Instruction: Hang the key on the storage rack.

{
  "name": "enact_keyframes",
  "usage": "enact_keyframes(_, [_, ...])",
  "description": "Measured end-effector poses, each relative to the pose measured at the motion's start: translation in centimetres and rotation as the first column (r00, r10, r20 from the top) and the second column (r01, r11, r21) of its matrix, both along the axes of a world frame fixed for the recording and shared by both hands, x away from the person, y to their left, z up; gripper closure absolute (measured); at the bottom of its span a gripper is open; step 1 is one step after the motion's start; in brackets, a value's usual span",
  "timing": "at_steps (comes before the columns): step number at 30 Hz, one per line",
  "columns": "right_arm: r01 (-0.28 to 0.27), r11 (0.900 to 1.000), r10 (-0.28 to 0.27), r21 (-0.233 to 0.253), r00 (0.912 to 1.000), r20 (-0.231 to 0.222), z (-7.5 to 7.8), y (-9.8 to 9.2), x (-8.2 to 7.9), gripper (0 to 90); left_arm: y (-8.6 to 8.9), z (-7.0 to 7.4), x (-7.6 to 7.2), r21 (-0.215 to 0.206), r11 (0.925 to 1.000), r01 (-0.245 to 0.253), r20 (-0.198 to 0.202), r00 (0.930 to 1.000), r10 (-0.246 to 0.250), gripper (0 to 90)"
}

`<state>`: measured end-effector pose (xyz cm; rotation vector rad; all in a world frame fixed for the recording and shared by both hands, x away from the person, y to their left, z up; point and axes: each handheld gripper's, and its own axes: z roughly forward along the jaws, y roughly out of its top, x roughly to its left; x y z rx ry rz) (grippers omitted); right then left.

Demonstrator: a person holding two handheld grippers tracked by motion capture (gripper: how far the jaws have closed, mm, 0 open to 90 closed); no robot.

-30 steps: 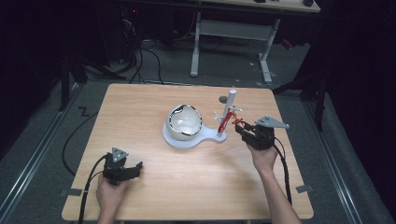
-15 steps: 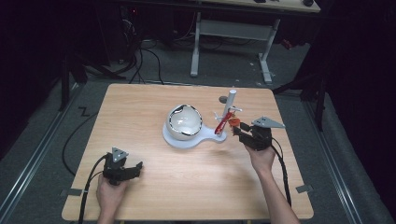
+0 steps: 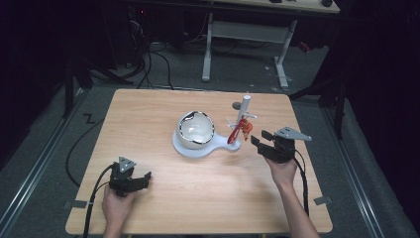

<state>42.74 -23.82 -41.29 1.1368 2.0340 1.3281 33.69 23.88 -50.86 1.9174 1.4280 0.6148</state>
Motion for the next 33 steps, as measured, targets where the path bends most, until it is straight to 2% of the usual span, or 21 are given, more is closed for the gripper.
enact_keyframes(10, [0.001,1.000,-0.001,0.017,1.0000,0.002,0.9,-1.0,-1.3,47.9,0.0,0.0,0.0,0.000,1.0000,0.000,0.000,1.0000,0.000,20.0])
enact_keyframes(33, [0.026,0.998,-0.026,0.049,0.9997,-0.001,0.3,-3.2,-3.6,49.3,0.0,0.0,0.0,0.000,1.0000,0.000,0.000,1.0000,0.000,20.0])
